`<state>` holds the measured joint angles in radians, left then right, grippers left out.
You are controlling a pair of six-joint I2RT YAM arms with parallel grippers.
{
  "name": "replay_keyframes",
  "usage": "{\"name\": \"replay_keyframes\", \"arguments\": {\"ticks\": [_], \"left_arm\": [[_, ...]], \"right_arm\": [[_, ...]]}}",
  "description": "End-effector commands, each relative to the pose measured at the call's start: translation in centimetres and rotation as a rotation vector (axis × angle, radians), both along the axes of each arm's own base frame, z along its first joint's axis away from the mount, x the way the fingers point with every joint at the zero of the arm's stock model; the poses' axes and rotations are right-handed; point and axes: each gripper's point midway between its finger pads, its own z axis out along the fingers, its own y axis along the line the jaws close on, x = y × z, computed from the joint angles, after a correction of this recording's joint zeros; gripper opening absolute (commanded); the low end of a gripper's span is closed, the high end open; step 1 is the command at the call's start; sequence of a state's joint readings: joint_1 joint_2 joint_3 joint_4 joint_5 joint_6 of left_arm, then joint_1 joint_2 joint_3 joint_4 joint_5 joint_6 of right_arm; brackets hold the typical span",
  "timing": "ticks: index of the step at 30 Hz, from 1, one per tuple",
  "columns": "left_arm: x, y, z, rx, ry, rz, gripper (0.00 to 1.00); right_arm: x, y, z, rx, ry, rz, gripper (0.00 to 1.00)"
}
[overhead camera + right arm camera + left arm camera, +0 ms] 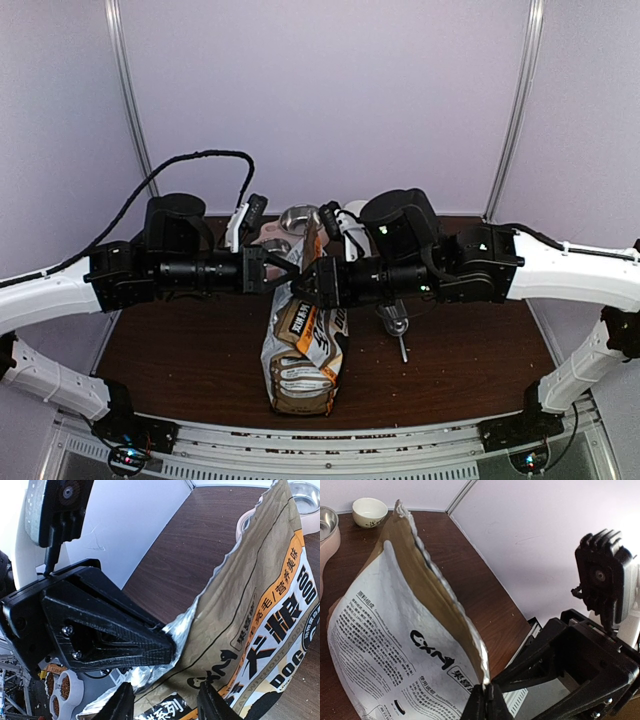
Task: Serve the pet food
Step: Open the seal of the pet food bag.
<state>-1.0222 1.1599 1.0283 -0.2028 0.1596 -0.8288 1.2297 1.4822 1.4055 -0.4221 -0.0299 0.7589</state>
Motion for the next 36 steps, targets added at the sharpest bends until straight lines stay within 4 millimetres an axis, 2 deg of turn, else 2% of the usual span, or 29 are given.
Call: {"name": "replay_keyframes", "arguments": {"ticks": [1, 15, 19, 25, 31, 36], "left_arm": [[0.1, 0.2, 1.5, -0.042, -0.048, 0.004, 0.0], [0.0, 0.3, 1.6, -0.043, -0.05, 0.005, 0.0], [0.0, 0.3, 1.7, -0.044, -0.051, 0.007, 0.0], [0.0, 0.4, 1.6, -0.043, -0.051, 0.008, 0.0], [0.0, 0.4, 1.6, -0.042, -0.051, 0.008, 0.0], [0.0, 0.4, 1.6, -0.042, -0.05, 0.007, 0.0]], "right_arm": [[0.2, 0.6, 2.6, 0.073, -0.014, 0.001, 0.44], [0.4, 0.3, 3.1, 0.085, -0.021, -0.016, 0.49], [0.5, 0.4, 2.3, 0.063, -0.016, -0.018, 0.48], [0.8, 0.5, -0.2, -0.015, 0.009, -0.034, 0.37], [0.8, 0.7, -1.2, -0.051, 0.023, -0.03, 0.23], [0.8, 1.0, -1.6, -0.065, 0.024, -0.02, 0.03]]}}
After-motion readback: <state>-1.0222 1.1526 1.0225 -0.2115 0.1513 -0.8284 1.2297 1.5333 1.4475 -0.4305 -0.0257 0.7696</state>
